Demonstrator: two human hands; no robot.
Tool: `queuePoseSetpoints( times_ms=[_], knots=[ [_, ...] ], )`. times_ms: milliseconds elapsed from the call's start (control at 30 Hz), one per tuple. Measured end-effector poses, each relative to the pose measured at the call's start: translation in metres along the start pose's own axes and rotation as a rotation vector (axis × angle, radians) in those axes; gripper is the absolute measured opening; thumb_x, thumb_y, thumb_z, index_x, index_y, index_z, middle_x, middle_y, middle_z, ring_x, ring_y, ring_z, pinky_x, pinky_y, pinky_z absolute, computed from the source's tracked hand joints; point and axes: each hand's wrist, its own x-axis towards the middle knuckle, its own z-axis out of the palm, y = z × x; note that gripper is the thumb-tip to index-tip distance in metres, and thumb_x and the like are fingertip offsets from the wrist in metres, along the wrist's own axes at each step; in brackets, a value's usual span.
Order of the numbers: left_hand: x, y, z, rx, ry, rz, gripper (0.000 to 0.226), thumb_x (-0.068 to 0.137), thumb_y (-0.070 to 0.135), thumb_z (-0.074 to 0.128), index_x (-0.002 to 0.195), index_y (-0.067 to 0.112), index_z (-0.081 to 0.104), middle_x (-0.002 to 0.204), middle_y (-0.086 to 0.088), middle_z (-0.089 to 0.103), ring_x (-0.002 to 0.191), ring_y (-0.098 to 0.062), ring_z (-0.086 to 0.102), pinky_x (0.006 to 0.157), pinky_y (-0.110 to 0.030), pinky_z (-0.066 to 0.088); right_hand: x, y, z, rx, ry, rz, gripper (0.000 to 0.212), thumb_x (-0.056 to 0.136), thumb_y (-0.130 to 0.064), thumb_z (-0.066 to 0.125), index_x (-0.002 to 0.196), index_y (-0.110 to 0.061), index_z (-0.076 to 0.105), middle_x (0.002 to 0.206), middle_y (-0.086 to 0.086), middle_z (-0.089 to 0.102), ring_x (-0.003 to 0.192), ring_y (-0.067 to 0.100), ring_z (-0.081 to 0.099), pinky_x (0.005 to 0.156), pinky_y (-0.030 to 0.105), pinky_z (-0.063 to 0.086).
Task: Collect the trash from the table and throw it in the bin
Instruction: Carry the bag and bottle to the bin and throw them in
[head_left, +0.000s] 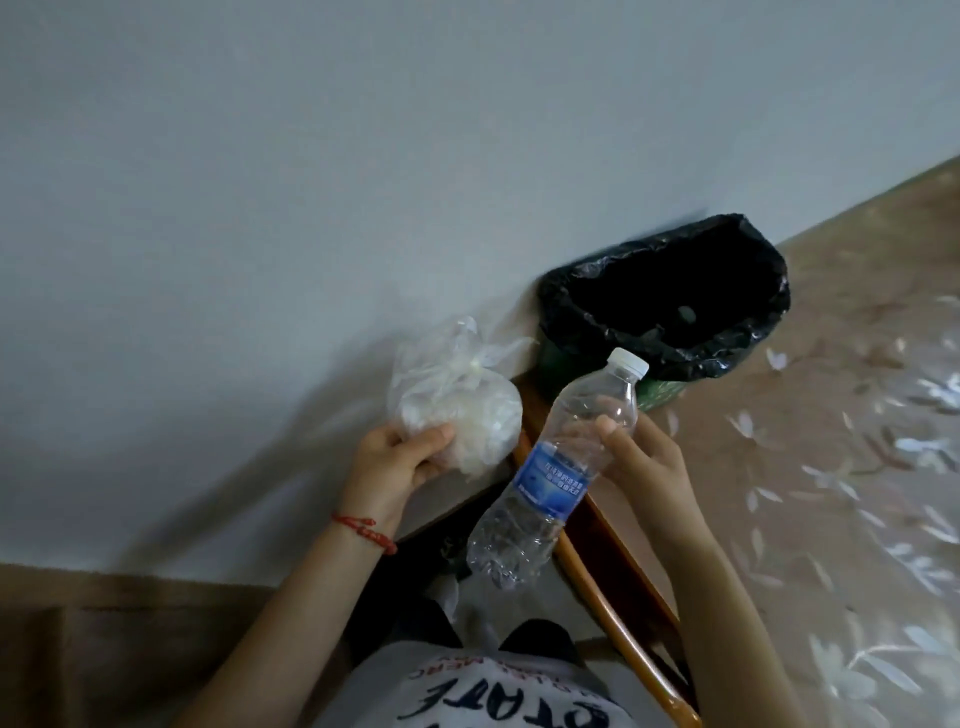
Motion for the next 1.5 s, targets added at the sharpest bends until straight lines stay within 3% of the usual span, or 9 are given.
queuePoseSetpoints(
  times_ms=[100, 233, 467, 600, 867, 1033, 1200, 1367, 1500],
  knots=[
    [0.022, 0.008, 0.014, 0.056, -0.112, -0.038, 0.013, 0.073, -0.005, 0.064, 0.075, 0.008, 0.064, 0.064, 0.003, 0.074, 0.063, -0.008, 0.069, 0.049, -0.02, 0.055, -0.002, -0.002, -0.004, 0.03, 0.121, 0.001, 0.03, 0.076, -0.033, 0.059, 0.104, -0.022, 0.062, 0.096, -0.005, 0.073, 0.088, 0.014, 0.069, 0.068, 0.021, 0.055],
    [0.043, 0.016, 0.032, 0.13, -0.195, -0.05, 0.016, 0.071, -0.007, 0.066, 0.065, 0.007, 0.061, 0.06, 0.0, 0.07, 0.053, -0.009, 0.067, 0.045, -0.02, 0.054, -0.009, 0.0, -0.007, -0.011, 0.278, 0.013, 0.042, 0.072, -0.047, 0.062, 0.107, -0.024, 0.064, 0.102, 0.002, 0.071, 0.095, 0.021, 0.067, 0.085, 0.042, 0.054],
    [0.058, 0.02, 0.049, 0.187, -0.4, -0.105, 0.016, 0.072, -0.005, 0.065, 0.068, 0.009, 0.063, 0.061, 0.003, 0.073, 0.061, -0.01, 0.07, 0.048, -0.021, 0.055, -0.027, 0.003, -0.006, 0.001, 0.472, -0.004, 0.037, 0.067, -0.056, 0.063, 0.099, -0.038, 0.064, 0.098, -0.01, 0.072, 0.093, 0.014, 0.068, 0.073, 0.025, 0.056],
    [0.06, 0.02, 0.052, 0.191, -0.459, -0.119, 0.012, 0.071, -0.003, 0.066, 0.072, 0.008, 0.063, 0.064, 0.005, 0.074, 0.064, -0.011, 0.07, 0.049, -0.019, 0.054, -0.031, 0.0, -0.007, 0.014, 0.52, -0.009, 0.043, 0.068, -0.051, 0.061, 0.105, -0.03, 0.06, 0.097, -0.005, 0.072, 0.093, 0.016, 0.068, 0.078, 0.03, 0.054],
    [0.063, 0.021, 0.06, 0.167, -0.416, -0.124, 0.022, 0.072, -0.005, 0.066, 0.058, 0.012, 0.064, 0.059, 0.001, 0.073, 0.059, -0.013, 0.07, 0.046, -0.02, 0.054, -0.014, -0.023, -0.028, -0.009, 0.506, -0.045, 0.038, 0.066, -0.059, 0.065, 0.096, -0.035, 0.067, 0.092, -0.008, 0.073, 0.088, 0.014, 0.069, 0.071, 0.023, 0.055],
    [0.067, 0.022, 0.061, 0.142, -0.419, -0.121, 0.013, 0.064, 0.002, 0.07, 0.076, 0.007, 0.066, 0.066, 0.004, 0.075, 0.067, -0.012, 0.071, 0.051, -0.021, 0.056, 0.006, -0.047, -0.051, -0.023, 0.513, -0.093, 0.038, 0.067, -0.053, 0.067, 0.094, -0.027, 0.068, 0.085, -0.005, 0.074, 0.082, 0.015, 0.069, 0.068, 0.021, 0.055],
    [0.07, 0.022, 0.061, 0.129, -0.392, -0.135, 0.019, 0.05, 0.013, 0.075, 0.067, 0.01, 0.067, 0.074, -0.002, 0.074, 0.07, -0.016, 0.071, 0.05, -0.022, 0.055, 0.029, -0.081, -0.079, -0.032, 0.551, -0.121, 0.035, 0.07, -0.048, 0.065, 0.09, -0.019, 0.066, 0.08, -0.001, 0.073, 0.076, 0.014, 0.069, 0.066, 0.023, 0.055],
    [0.074, 0.021, 0.063, 0.134, -0.387, -0.135, 0.024, 0.05, 0.015, 0.075, 0.071, 0.008, 0.066, 0.088, -0.01, 0.07, 0.072, -0.017, 0.071, 0.051, -0.021, 0.055, 0.052, -0.117, -0.095, -0.02, 0.585, -0.168, 0.04, 0.068, -0.049, 0.065, 0.093, -0.018, 0.063, 0.085, 0.003, 0.069, 0.076, 0.014, 0.069, 0.068, 0.026, 0.057],
    [0.074, 0.019, 0.065, 0.124, -0.38, -0.132, 0.023, 0.05, 0.014, 0.075, 0.07, 0.009, 0.066, 0.084, -0.008, 0.071, 0.071, -0.017, 0.071, 0.05, -0.022, 0.055, 0.073, -0.132, -0.101, -0.015, 0.624, -0.171, 0.025, 0.081, -0.041, 0.062, 0.094, -0.02, 0.061, 0.091, 0.006, 0.066, 0.08, 0.018, 0.067, 0.074, 0.029, 0.057]
  ],
)
